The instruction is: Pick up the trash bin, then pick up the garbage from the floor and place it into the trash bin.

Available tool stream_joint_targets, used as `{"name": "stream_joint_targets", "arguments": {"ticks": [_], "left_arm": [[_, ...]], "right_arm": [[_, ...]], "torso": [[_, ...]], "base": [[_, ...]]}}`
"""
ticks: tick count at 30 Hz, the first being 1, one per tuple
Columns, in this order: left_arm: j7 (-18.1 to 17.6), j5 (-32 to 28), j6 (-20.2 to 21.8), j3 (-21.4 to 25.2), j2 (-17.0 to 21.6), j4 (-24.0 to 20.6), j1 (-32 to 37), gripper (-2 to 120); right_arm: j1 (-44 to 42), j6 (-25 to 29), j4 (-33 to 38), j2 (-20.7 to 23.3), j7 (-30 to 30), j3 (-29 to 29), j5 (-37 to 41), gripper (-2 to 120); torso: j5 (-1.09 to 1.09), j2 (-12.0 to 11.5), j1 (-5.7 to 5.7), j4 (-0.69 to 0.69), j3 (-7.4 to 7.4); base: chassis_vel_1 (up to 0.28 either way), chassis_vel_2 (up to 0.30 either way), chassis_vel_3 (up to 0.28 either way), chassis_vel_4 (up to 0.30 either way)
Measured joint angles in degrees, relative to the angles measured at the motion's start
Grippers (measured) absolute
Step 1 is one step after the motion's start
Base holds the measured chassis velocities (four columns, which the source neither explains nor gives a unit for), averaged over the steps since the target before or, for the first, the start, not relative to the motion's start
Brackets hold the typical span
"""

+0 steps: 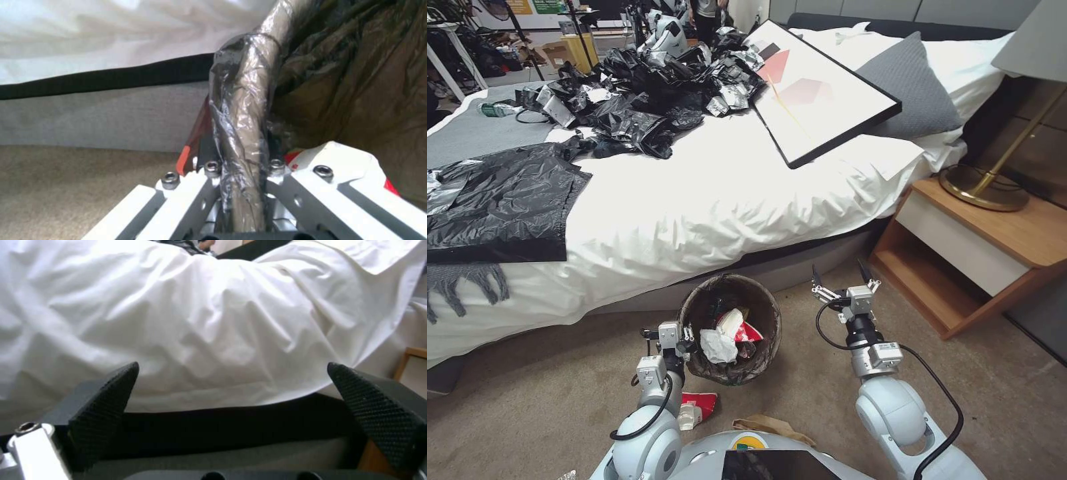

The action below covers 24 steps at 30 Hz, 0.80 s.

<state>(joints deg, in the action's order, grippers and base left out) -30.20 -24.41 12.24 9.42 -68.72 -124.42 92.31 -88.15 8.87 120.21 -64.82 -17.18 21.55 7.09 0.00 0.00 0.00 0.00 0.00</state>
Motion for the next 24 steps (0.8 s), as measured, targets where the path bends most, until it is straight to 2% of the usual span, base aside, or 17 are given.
{"name": "stream_joint_targets", "arguments": {"ticks": [24], "left_arm": [[-0.09,0.30,0.09,-0.06,0.00,0.45,-0.34,2]], "right_arm": [[0.24,-0.21,0.13,-1.11,-0.03,-0.34,-0.12,100]], "torso": [[0.00,0.00,0.00,0.01,0.00]], "base": [[0.066,0.062,0.062,0.061]]}}
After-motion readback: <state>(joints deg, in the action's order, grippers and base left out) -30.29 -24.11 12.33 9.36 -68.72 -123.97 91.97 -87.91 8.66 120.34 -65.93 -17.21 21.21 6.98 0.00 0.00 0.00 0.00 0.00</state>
